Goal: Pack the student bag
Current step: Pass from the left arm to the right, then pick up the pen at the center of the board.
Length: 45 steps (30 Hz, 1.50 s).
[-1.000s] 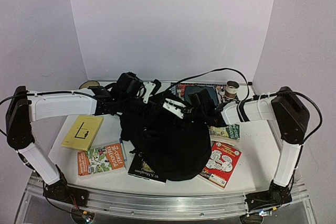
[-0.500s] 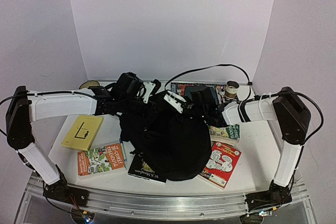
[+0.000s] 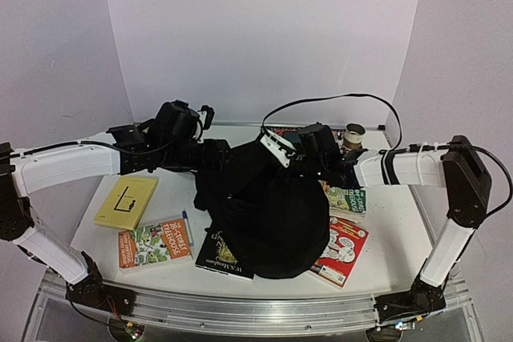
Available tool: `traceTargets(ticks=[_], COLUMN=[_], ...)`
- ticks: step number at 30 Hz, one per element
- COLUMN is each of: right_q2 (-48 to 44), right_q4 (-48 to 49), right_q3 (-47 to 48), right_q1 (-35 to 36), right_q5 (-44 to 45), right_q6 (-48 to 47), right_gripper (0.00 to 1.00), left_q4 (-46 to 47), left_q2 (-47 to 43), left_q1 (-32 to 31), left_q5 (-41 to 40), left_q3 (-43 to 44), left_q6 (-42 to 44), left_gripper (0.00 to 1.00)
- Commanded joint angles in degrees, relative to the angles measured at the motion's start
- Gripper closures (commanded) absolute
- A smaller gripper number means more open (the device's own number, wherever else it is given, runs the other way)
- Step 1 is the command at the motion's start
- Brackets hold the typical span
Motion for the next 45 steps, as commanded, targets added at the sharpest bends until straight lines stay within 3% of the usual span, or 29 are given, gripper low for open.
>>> traceTargets(ticks=[1, 4, 6, 7, 13, 19, 34, 45], right_q2=[-3.6, -4.3, -4.6, -4.7, -5.0, -4.6, -4.5, -3.7], right_q4=[-2.7, -3.0, -3.2, -3.3, -4.7, -5.7, -6.5, -6.6], right_q3=[0.3, -0.5, -0.9, -1.0, -0.9, -0.4, -0.3, 0.3], right_q1=[-0.1, -0.1, -0.1, -0.1, -0.1, -0.1, 0.0, 0.0], right_q5=[3.2, 3.5, 3.3, 3.1, 2.5, 1.7, 1.7, 1.7], right_q6=[2.6, 3.1, 3.4, 3.5, 3.4, 3.9, 4.7, 4.7], right_gripper=[1.0, 1.0, 1.0, 1.0, 1.0, 1.0, 1.0, 1.0], left_q4=[-7.0, -9.3, -10.7, -11.6, -13.6, -14.4, -16.4, -17.6], left_q2=[-1.3, -2.0, -1.9, -1.6, 1.7, 6.7, 18.7, 24.0], left_q1=[0.8, 1.7, 2.7, 3.1, 6.6, 8.5, 12.2, 12.4], left_q5=[-3.9, -4.0, -3.4, -3.3, 2.8, 3.7, 3.6, 6.1], left_q3=[-2.9, -4.9, -5.9, -6.2, -7.3, -5.6, -2.8, -1.9], left_q6=[-12.3, -17.3, -19.4, -20.4, -21.2, -19.6, -15.2, -14.0], left_gripper=[0.21, 0.16, 0.02, 0.01, 0.01, 0.01, 0.49, 0.59])
